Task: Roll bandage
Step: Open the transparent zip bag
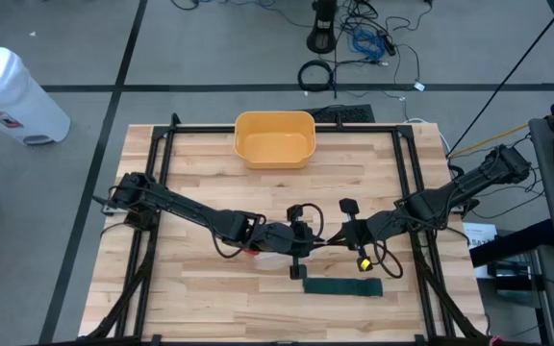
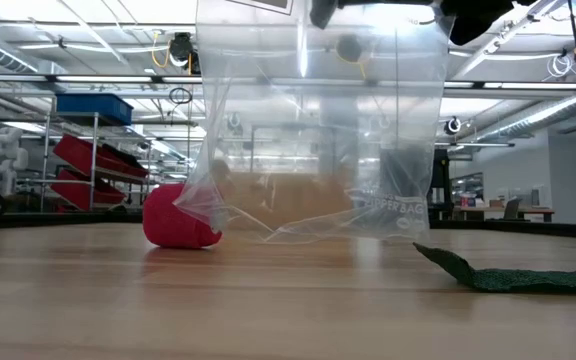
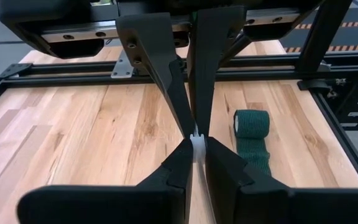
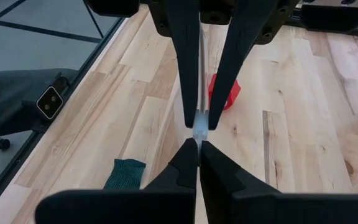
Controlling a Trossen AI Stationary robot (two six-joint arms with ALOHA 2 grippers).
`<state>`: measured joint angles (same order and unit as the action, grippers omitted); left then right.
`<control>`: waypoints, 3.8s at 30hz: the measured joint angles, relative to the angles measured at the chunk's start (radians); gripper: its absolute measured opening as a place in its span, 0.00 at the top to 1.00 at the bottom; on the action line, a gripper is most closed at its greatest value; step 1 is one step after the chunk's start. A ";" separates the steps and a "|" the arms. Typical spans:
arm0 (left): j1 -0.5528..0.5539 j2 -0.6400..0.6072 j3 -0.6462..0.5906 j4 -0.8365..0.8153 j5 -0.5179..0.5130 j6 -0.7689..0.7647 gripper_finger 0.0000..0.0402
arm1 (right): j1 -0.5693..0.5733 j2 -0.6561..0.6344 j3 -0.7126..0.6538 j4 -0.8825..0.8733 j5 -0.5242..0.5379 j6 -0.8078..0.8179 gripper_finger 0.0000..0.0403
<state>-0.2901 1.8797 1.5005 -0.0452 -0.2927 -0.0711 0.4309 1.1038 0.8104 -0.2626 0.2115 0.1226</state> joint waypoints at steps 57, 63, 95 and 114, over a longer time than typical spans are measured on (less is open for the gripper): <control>-0.041 -0.083 0.000 -0.292 -0.054 -0.089 0.90 | 0.000 0.000 0.000 0.000 -0.007 0.004 1.00; -0.061 -0.091 0.000 -0.330 -0.058 -0.101 0.90 | 0.001 0.000 0.000 0.002 -0.010 0.004 1.00; -0.120 -0.148 0.000 -0.583 -0.072 -0.264 0.90 | 0.001 0.000 0.000 0.000 -0.031 0.007 1.00; -0.190 -0.167 0.000 -0.759 -0.080 -0.398 0.90 | 0.001 0.000 0.000 -0.006 -0.035 0.015 1.00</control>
<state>-0.4804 1.7130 1.5005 -0.8041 -0.3723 -0.4687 0.4316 1.1038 0.8104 -0.2684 0.1764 0.1375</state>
